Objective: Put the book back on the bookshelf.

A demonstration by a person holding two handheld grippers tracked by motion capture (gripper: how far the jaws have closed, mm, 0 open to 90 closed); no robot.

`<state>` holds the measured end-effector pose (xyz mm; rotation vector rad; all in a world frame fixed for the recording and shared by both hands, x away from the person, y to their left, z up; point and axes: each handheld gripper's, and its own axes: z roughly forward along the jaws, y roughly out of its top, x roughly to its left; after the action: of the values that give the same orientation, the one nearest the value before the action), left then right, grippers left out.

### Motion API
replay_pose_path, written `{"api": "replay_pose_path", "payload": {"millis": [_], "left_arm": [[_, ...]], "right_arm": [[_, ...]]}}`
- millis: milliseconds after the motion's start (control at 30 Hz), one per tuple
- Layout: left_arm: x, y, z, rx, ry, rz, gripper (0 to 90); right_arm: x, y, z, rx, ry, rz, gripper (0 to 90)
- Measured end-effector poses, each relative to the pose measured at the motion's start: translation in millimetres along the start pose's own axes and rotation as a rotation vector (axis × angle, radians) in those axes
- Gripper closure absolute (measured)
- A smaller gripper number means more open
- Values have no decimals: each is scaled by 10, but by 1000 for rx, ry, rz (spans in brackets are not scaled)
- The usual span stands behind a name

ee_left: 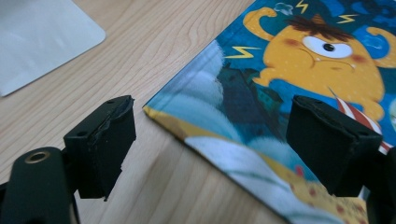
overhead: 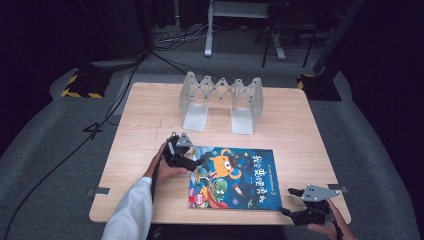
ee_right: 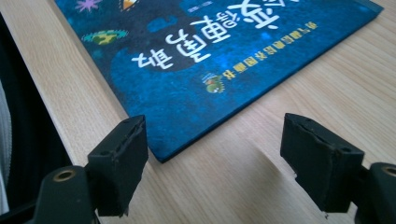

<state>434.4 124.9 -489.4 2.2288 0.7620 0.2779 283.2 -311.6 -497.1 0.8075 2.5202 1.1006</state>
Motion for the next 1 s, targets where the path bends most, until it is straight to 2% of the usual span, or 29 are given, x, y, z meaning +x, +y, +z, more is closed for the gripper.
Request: {"api": "replay_pose_path", "payload": {"millis": [67, 133, 167, 333, 433, 600, 733, 867, 933, 1000], "left_arm": [[-7, 39, 71, -3, 17, 15, 162], [-21, 70, 146, 4, 9, 30, 163], [-33, 83, 197, 12, 21, 33, 160], [7, 140, 301, 17, -51, -11, 154], [3, 149, 303, 23, -57, -8, 154], [-50, 70, 203, 43, -80, 11, 154], [-110, -55, 72, 50, -96, 25, 154], [-185, -273, -158, 64, -100, 22, 153], [-195, -383, -262, 67, -113, 14, 153], [-203, -473, -344, 65, -119, 3, 156]], "right_arm": [[40, 9, 23, 1, -8, -18, 241], [57, 9, 45, 1, -4, -25, 241], [62, 7, 60, 5, -5, -31, 241], [62, 12, 81, 10, -15, -33, 213], [50, 1, 80, 13, -14, -11, 204], [33, -4, 76, 10, -36, 15, 241], [45, 39, 102, 3, -41, 17, 360], [16, 119, 187, 0, -60, 7, 358], [-24, 159, 234, -1, -71, 35, 386], [-51, 209, 280, 4, -85, 40, 398]]}}
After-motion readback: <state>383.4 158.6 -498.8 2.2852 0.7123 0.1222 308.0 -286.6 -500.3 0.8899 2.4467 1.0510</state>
